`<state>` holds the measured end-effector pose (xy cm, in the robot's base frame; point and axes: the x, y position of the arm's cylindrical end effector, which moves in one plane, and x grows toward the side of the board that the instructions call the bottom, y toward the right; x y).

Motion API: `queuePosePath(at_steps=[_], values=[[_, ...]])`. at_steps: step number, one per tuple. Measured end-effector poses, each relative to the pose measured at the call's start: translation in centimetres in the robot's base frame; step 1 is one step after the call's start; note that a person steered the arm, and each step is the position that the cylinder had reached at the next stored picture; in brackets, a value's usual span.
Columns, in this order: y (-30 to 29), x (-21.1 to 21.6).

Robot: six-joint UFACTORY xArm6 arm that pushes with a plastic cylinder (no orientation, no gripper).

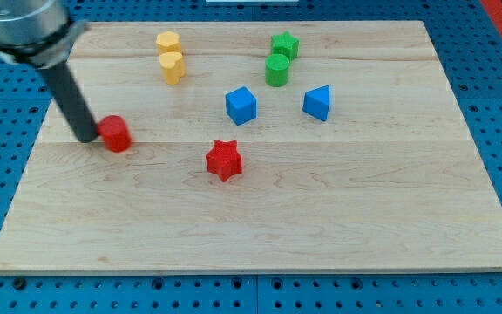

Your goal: Keep the red circle parallel left to the blue cube

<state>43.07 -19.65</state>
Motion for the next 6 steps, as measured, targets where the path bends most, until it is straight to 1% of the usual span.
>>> queuePosePath(at_steps=[1, 2, 3, 4, 6], values=[[0.8, 0.0], [2.0, 1.1], [1.6, 4.3], [3.2, 3.4], [7.2, -1.0]])
